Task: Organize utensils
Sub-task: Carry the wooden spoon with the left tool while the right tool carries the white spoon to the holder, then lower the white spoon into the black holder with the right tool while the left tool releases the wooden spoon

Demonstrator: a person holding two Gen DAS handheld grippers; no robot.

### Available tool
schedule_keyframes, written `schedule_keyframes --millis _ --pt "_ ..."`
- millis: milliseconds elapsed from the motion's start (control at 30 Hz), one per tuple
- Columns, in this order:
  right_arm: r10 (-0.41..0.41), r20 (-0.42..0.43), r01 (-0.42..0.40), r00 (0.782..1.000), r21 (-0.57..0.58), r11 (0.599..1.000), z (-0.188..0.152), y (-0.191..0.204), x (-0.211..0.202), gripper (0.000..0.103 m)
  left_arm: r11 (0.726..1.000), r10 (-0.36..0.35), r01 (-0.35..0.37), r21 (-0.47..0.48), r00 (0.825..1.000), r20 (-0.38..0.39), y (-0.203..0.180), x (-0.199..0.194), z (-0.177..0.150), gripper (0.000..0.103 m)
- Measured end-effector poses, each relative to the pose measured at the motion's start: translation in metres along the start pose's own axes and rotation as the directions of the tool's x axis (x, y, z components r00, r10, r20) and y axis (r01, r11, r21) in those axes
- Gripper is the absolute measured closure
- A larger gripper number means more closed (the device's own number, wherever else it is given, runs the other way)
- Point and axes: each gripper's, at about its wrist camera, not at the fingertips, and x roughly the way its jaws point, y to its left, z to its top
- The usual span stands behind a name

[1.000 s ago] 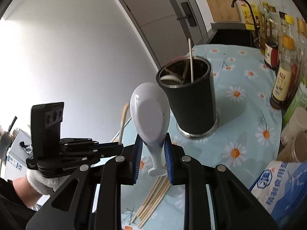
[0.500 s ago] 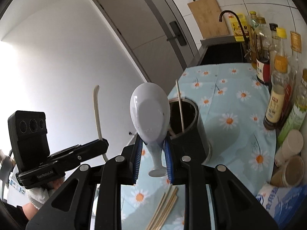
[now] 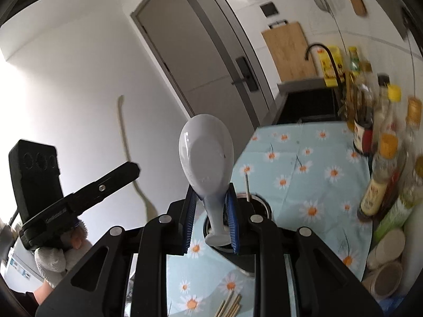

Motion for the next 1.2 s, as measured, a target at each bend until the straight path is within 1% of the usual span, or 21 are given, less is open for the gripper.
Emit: schedule_keyframes --millis 67,167,233,333,367,467,767,900,933,1033,1100,1200 --pt "-0.008 0.002 0.008 1.000 -0.001 1.000 0.007 0.000 0.003 0.079 1.000 0.001 -0.001 -0.010 1.000 0.007 0.005 0.006 0.005 0.097" --pt "-0.018 0.028 0.018 0.999 -0.001 1.000 0.015 -0.001 0.003 0.079 1.000 0.020 -0.020 -0.003 0.999 0.031 0.010 0.013 0.007 0.097" --pt "-0.020 0.049 0.020 0.999 -0.001 1.000 0.017 -0.002 0.001 0.079 1.000 0.013 -0.012 -0.028 0.999 0.035 0.016 0.019 0.007 0.097" --pt "-0.024 0.056 0.023 0.998 0.020 1.000 0.019 -0.008 0.006 0.079 0.998 -0.002 0.003 -0.055 1.000 0.025 0.020 0.031 0.008 0.097" --pt "-0.024 0.062 0.022 0.998 0.035 0.999 0.020 -0.012 0.009 0.079 0.998 -0.014 0.016 -0.057 0.999 0.031 0.019 0.033 0.010 0.097" --pt "-0.027 0.061 0.024 0.998 0.061 0.998 0.017 -0.021 0.020 0.079 1.000 -0.003 0.004 -0.021 0.999 0.045 0.013 0.042 0.010 0.097" --pt "-0.013 0.036 0.008 0.999 0.137 0.990 0.000 -0.046 0.044 0.079 0.999 0.014 -0.015 -0.041 1.000 -0.008 0.029 0.077 -0.008 0.097" --pt "-0.037 0.009 0.035 0.999 0.133 0.991 -0.007 -0.048 0.059 0.079 0.999 0.023 -0.025 -0.047 0.999 -0.043 0.035 0.094 -0.022 0.097" --pt "-0.051 0.002 0.050 0.999 0.126 0.991 -0.009 -0.048 0.062 0.079 0.998 0.026 -0.028 -0.056 0.999 -0.047 0.037 0.098 -0.026 0.097" --pt "-0.043 -0.012 0.044 0.999 0.145 0.988 -0.015 -0.053 0.070 0.079 0.996 0.045 -0.049 -0.068 0.997 -0.058 0.043 0.106 -0.039 0.097" --pt "-0.054 -0.017 0.056 0.998 0.144 0.988 -0.017 -0.054 0.073 0.079 0.995 0.056 -0.061 -0.080 0.997 -0.062 0.047 0.109 -0.045 0.097" --pt "-0.045 -0.031 0.049 0.999 0.159 0.986 -0.016 -0.055 0.075 0.076 0.991 0.056 -0.066 -0.120 0.995 -0.084 0.053 0.112 -0.049 0.097"
